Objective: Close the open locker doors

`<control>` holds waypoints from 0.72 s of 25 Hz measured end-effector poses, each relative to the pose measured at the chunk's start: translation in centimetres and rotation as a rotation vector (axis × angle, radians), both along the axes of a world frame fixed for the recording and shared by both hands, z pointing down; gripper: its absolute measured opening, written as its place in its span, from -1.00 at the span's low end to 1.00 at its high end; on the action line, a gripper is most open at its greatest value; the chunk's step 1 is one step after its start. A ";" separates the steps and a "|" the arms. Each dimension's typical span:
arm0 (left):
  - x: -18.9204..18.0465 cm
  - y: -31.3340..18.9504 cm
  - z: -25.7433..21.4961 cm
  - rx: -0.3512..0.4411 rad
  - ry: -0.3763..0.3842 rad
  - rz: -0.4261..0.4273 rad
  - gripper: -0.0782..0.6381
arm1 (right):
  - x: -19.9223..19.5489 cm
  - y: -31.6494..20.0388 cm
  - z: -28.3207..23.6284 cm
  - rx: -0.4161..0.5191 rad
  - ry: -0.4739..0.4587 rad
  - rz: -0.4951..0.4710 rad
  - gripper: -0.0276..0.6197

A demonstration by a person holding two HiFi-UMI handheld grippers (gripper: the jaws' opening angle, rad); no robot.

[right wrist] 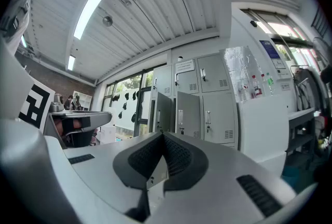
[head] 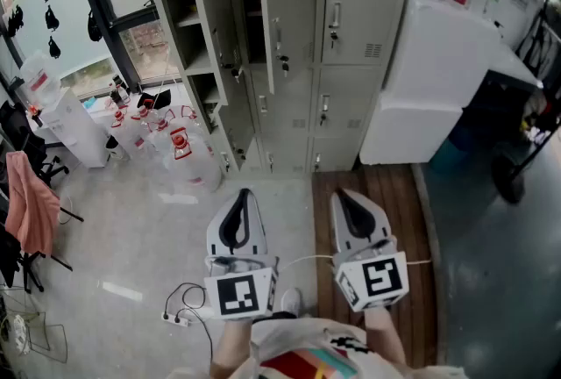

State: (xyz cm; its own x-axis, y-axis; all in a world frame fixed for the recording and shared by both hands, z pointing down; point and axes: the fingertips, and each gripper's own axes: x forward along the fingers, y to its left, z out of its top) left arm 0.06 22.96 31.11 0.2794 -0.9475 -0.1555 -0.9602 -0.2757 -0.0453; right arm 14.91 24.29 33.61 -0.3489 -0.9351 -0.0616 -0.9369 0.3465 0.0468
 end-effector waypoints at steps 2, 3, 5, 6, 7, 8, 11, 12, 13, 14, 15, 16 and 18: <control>0.1 0.0 0.1 -0.003 0.002 -0.001 -0.77 | 0.2 0.0 0.3 -0.004 0.002 -0.002 -0.90; 0.2 0.0 0.2 -0.004 0.002 0.000 -0.77 | 0.2 -0.1 0.5 -0.007 0.004 -0.004 -0.90; 0.3 0.0 0.3 -0.005 0.001 0.001 -0.77 | 0.2 -0.1 0.8 -0.014 0.010 -0.009 -0.90; 0.3 -0.1 0.4 -0.005 0.001 0.003 -0.77 | 0.2 -0.2 0.9 -0.016 0.010 -0.011 -0.90; 0.3 -0.2 0.4 -0.006 0.003 0.004 -0.77 | 0.2 -0.3 0.9 -0.018 0.009 -0.012 -0.90; 0.3 -0.4 0.4 -0.007 0.006 0.005 -0.77 | 0.2 -0.4 1.0 -0.019 0.006 -0.015 -0.90; 0.0 -1.2 0.5 -0.013 0.015 0.011 -0.77 | 0.0 -1.0 0.8 -0.017 -0.016 -0.024 -0.90; -0.1 -1.5 0.6 -0.015 0.018 0.013 -0.77 | -0.1 -1.2 0.8 -0.021 -0.024 -0.024 -0.90; -0.3 -1.9 0.6 -0.017 0.021 0.015 -0.77 | -0.2 -1.5 0.9 -0.027 -0.029 -0.021 -0.90; -0.5 -2.2 0.6 -0.018 0.024 0.016 -0.77 | -0.2 -1.9 1.1 -0.031 -0.030 -0.016 -0.90; -0.7 -2.6 0.6 -0.017 0.027 0.018 -0.77 | -0.2 -2.3 1.4 -0.031 -0.027 -0.010 -0.90; -1.0 -3.0 0.6 -0.014 0.029 0.019 -0.77 | -0.2 -2.7 1.5 -0.027 -0.023 -0.004 -0.90; -1.8 -3.8 0.4 -0.007 0.032 0.020 -0.77 | -0.6 -3.5 1.4 -0.025 -0.030 0.004 -0.90</control>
